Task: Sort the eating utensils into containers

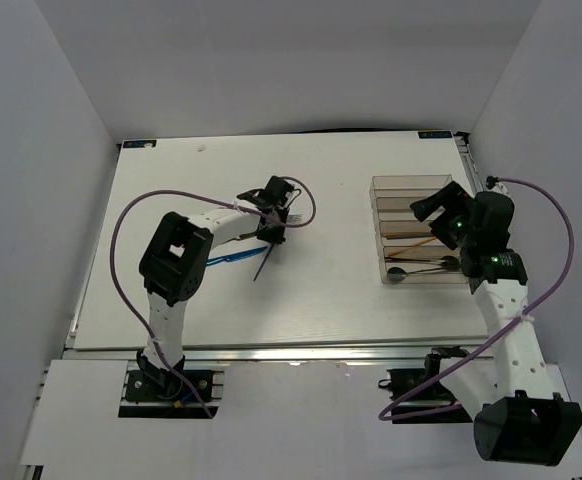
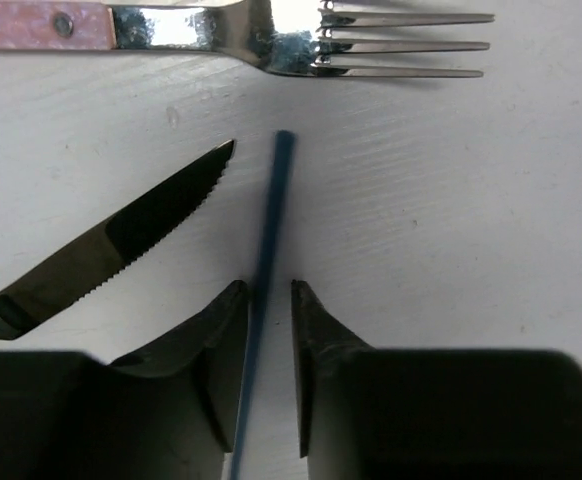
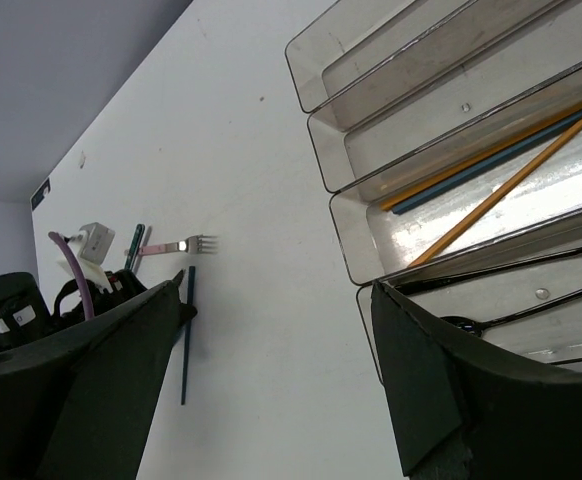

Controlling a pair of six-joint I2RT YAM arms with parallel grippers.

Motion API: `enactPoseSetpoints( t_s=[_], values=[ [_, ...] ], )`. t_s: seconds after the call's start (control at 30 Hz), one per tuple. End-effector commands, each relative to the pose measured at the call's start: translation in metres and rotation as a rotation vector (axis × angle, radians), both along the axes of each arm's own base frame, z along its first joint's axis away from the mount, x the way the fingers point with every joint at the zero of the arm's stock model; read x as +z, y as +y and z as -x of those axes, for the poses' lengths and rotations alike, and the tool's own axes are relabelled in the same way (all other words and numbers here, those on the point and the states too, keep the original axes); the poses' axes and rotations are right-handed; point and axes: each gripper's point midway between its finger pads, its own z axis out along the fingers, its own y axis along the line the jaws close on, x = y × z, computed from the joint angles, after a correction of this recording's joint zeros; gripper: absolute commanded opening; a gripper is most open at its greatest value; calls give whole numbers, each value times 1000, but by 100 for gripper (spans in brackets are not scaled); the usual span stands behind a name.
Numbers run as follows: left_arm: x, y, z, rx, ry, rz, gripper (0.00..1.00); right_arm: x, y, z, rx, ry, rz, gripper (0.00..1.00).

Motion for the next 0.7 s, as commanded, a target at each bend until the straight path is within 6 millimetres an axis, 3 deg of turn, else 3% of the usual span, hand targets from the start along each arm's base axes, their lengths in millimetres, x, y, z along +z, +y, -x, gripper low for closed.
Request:
enactPoseSetpoints(
  t_s=[0.0,0.03,0.17,0.33,0.37,0.57,0.67],
  values=[
    [-16,-4,13,-2,61,17,32,20,4,6,43,-59,16,82],
    [-17,-5,15,-1,68,31,21,21,4,7,41,-63,17,82],
    [-18,-15,34,-5,78,80,0,17,7,8,42,-65,-20,84],
    [4,-37,46,-42,52,156,0,-14,30,10,139,-22,-119,84],
    [10,-45,52,-64,61,193,0,-16,44,15,211,-21,-167,84],
    [77,-98,77,-178,-7,404,0,-20,92,26,420,-67,-254,88],
    [101,-120,92,-226,-19,501,0,-26,102,27,425,-50,-262,87]
  ],
)
